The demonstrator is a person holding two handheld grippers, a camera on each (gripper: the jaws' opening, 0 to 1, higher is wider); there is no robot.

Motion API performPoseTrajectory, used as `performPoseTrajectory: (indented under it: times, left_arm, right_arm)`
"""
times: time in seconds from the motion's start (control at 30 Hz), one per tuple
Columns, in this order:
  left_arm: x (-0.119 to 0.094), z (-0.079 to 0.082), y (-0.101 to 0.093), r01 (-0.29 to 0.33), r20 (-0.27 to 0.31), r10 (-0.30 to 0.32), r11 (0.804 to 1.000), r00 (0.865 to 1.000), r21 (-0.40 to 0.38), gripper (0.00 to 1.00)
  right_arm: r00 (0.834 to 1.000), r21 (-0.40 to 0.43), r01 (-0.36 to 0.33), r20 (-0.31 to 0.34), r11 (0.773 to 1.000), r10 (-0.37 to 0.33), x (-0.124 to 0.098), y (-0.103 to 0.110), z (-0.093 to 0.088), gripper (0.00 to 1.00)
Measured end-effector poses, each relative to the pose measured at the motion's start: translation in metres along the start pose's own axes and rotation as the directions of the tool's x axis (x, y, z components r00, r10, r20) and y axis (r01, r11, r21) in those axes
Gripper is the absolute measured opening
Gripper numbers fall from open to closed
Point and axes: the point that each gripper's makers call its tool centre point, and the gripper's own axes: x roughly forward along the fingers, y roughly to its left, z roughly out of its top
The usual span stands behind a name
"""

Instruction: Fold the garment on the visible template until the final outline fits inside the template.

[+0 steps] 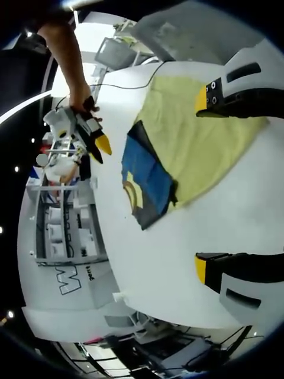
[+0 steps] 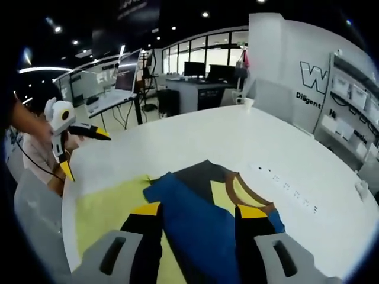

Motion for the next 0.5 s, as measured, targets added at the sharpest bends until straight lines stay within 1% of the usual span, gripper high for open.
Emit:
performPoseTrajectory:
  times: [0.17,0.37,0.5]
  left_arm:
    - [0.0,0.001,-0.001,0.0,0.003,0.0,1.0,1.0,-0.002,0.99]
    - [0.0,0.001,-0.005,0.007,0.001,-0.007,1.0,1.0,0.004,0.98]
    - [0.0,0.001,-0.007,0.01,-0.002,-0.01,1.0,1.0,0.007,0.99]
  right_arm:
    - [1.0,-0.012,0.0,0.008,1.0,0.0,-0.01,0.0,-0.001,0.5]
    - [1.0,-0.018,0.006,0.008,1.0,-0.005,-0.024,0.0,-0.009,0.55]
    - [1.0,-0.007,0.009,0.013,1.0,-0.009,-0.034,0.001,-0.015,0.56]
